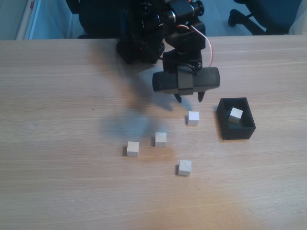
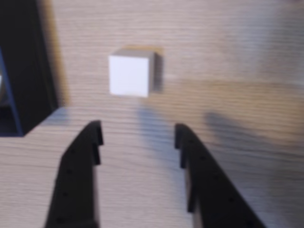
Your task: Pick blocks and place them in the box.
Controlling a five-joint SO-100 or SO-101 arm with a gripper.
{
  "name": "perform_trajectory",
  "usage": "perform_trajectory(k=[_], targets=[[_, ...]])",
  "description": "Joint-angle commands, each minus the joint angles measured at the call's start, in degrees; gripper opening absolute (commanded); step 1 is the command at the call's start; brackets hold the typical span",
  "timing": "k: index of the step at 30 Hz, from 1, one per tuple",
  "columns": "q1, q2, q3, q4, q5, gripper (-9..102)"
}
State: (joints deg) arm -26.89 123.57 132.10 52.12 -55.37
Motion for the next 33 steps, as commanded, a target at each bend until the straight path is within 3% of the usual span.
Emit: perform_trajectory(k=[1,33], targets=[[-0.2,-2.5,-3.9,-1.9,1.3,16],[-1.0,-17.8,-7.1,-12.7,-2.6,18]])
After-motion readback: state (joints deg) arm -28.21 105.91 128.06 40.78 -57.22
